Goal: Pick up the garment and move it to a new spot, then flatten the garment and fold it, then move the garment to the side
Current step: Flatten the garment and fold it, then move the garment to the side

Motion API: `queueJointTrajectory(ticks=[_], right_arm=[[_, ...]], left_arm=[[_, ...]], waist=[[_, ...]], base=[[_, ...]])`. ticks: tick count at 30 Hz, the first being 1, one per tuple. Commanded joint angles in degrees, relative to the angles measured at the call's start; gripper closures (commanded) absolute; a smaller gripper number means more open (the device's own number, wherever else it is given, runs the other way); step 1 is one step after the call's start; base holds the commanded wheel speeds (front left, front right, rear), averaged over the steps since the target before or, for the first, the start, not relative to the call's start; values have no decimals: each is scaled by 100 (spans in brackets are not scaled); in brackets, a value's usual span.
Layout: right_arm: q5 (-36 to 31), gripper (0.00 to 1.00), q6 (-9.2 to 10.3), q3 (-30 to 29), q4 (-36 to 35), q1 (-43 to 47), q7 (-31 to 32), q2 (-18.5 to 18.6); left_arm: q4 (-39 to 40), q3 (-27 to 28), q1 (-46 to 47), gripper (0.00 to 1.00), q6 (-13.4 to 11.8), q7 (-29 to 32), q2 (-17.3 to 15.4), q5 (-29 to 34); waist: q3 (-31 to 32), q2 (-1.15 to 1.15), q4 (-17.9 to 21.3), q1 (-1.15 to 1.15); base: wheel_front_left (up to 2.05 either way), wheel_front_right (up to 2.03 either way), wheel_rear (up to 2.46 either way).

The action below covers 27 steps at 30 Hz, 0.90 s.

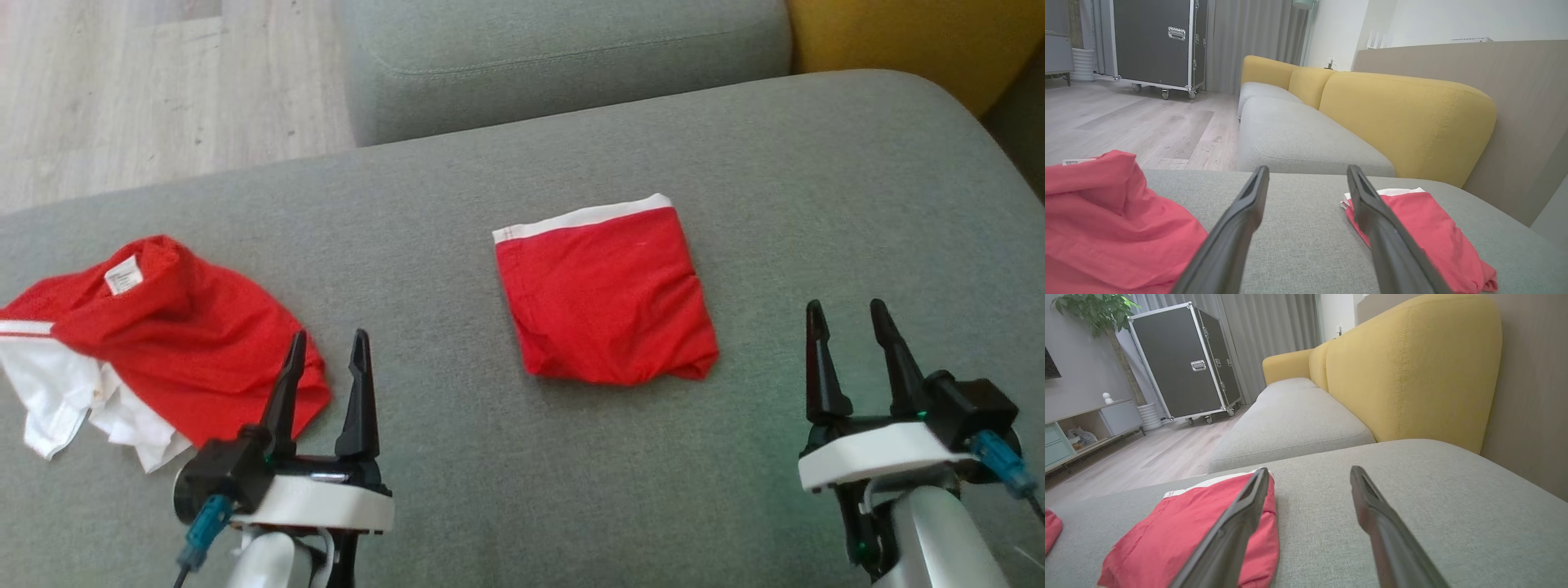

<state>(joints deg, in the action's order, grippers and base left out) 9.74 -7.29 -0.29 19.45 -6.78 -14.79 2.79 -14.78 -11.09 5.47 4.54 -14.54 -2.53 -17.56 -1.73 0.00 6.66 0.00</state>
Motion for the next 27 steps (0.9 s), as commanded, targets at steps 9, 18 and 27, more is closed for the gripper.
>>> queueJointTrajectory(ticks=[9,18,27], right_arm=[[-238,0,-20,190,605,-764,-13,10],[144,0,-20,103,2281,-1971,558,10],[268,0,-20,92,3709,-2726,908,10]], left_arm=[[97,40,411,0,31,-46,-34,153],[63,-136,769,0,47,-46,-34,177],[63,-287,905,0,6,-46,-34,114]], waist=[[-282,0,-346,0],[-771,0,-795,0],[-929,0,-1098,0]], base=[[0,0,0],[0,0,0],[0,0,0]])
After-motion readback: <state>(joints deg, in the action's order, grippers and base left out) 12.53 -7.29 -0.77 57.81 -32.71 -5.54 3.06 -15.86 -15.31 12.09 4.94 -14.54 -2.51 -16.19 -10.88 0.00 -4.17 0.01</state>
